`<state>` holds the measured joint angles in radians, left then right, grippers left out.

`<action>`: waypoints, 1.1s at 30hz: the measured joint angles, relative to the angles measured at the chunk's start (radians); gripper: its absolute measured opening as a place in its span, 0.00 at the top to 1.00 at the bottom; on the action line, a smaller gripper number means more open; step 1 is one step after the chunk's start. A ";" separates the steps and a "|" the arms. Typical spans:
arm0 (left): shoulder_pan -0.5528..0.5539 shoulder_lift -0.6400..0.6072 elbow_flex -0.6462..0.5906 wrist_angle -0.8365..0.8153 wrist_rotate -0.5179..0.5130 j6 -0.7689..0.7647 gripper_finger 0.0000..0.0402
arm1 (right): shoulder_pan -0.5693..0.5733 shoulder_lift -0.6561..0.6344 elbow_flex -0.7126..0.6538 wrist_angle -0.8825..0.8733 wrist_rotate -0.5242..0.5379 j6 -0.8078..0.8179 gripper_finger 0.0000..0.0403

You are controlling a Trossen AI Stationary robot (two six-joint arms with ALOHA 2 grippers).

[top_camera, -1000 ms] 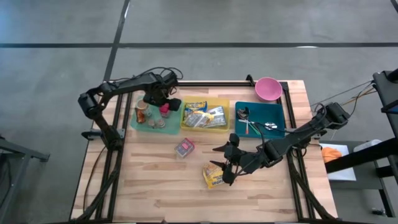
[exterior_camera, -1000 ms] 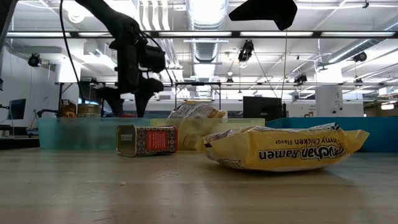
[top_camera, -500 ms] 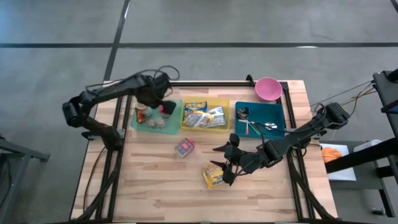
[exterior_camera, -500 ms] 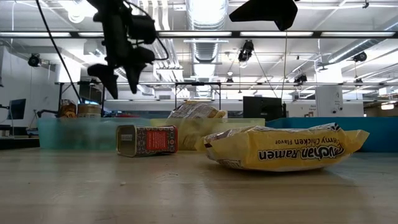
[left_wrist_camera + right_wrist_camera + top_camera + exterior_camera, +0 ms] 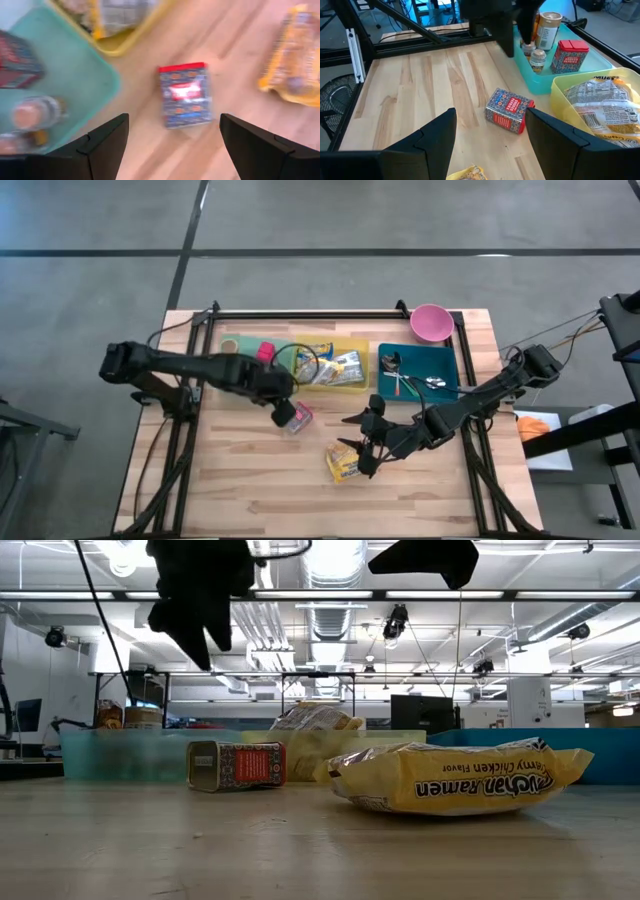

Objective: Pick & Place Food Item
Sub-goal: Put the red seasoning can into the green bin

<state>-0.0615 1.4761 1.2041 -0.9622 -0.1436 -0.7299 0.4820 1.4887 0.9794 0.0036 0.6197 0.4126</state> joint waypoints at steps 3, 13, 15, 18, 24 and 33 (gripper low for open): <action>-0.027 0.000 0.000 0.019 0.000 -0.036 0.21 | 0.000 0.000 0.000 0.000 0.000 0.000 0.43; -0.037 0.039 0.000 0.038 0.056 -0.106 0.21 | 0.000 0.000 0.000 0.000 0.000 -0.001 0.43; -0.040 0.063 0.000 0.050 0.065 -0.114 0.21 | 0.000 0.000 0.000 -0.001 0.000 -0.002 0.43; -0.044 0.101 0.000 0.063 0.080 -0.120 0.21 | 0.000 0.000 0.000 -0.001 0.000 -0.002 0.43; -0.044 0.156 0.000 0.077 0.134 -0.128 0.21 | 0.000 0.000 0.000 -0.002 0.000 -0.004 0.43; -0.051 0.171 0.000 0.122 0.130 -0.178 0.21 | 0.000 0.000 -0.002 -0.007 0.000 -0.004 0.43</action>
<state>-0.1123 1.6466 1.2041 -0.8398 -0.0132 -0.9079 0.4820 1.4887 0.9775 -0.0035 0.6193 0.4083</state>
